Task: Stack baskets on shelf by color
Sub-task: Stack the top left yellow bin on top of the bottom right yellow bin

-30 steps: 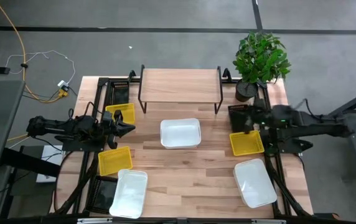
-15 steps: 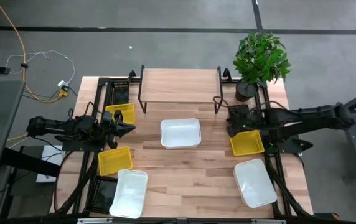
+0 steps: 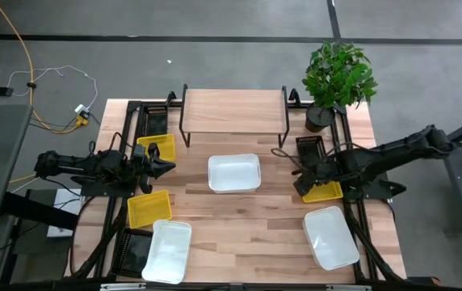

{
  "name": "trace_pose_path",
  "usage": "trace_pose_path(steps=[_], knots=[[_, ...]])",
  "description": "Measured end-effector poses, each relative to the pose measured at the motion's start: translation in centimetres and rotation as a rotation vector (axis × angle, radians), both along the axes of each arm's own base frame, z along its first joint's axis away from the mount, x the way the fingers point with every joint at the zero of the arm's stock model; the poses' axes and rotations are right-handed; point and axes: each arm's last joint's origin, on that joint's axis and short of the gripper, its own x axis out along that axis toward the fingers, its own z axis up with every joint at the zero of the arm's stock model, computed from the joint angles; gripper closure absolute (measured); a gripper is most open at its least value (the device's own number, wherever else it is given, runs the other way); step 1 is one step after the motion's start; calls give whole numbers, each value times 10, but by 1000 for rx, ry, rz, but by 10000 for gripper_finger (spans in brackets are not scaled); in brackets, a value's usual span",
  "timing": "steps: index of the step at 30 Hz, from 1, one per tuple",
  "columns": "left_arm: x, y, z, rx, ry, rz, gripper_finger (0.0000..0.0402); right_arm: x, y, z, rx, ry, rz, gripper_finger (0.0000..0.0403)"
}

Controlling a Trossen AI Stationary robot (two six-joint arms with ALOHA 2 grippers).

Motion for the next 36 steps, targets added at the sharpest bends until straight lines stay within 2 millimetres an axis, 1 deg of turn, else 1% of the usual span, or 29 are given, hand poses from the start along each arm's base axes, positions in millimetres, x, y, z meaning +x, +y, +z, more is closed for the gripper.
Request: trace_pose_path(steps=[7,11,18,22,27,31,36], knots=[[0,0,0,0,0,0,401,0,13,-8,6,66,-11,194],[0,0,0,0,0,0,401,3,19,-6,-13,95,-19,194],[0,0,0,0,0,0,401,19,28,9,-135,146,-34,195],[0,0,0,0,0,0,401,30,32,8,-148,168,-28,195],[0,0,0,0,0,0,401,37,35,4,-196,197,17,195],[0,0,0,0,0,0,401,36,37,10,-333,159,98,195],[0,0,0,0,0,0,401,21,43,23,-500,83,163,195]])
